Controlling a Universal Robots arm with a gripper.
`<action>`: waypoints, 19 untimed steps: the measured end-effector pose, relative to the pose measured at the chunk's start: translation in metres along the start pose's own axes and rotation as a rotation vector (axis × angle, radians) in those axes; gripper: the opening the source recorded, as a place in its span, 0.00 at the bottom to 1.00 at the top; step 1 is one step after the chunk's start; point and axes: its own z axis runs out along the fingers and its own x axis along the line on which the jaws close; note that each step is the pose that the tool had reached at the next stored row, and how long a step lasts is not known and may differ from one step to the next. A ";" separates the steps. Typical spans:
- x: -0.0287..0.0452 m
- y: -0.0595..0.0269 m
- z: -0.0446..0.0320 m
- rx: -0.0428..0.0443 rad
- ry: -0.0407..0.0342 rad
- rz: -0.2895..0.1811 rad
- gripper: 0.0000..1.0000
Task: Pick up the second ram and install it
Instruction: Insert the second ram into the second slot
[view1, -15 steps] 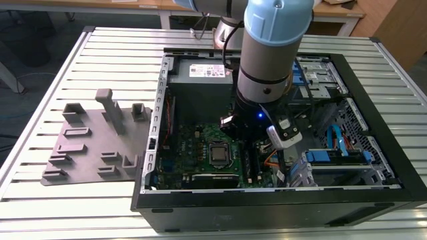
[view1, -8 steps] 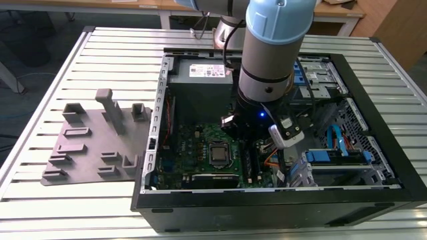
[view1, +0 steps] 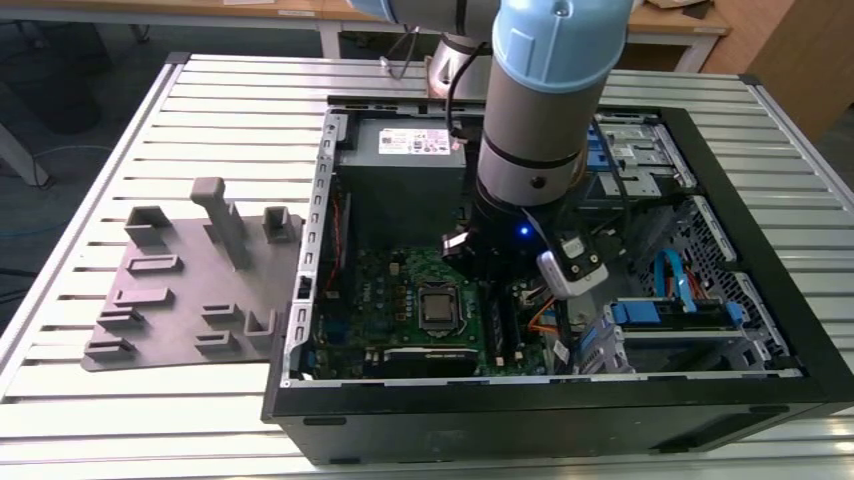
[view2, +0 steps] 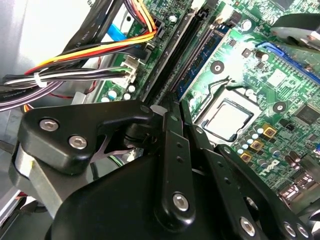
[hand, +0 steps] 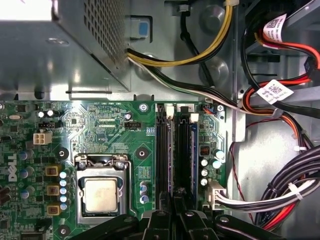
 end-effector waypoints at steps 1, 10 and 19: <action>0.0001 0.0001 0.0021 0.0001 0.0012 0.000 0.11; 0.0000 0.0002 0.0081 0.0004 0.0033 0.000 0.11; 0.0000 0.0005 0.0090 -0.0015 0.0028 0.000 0.11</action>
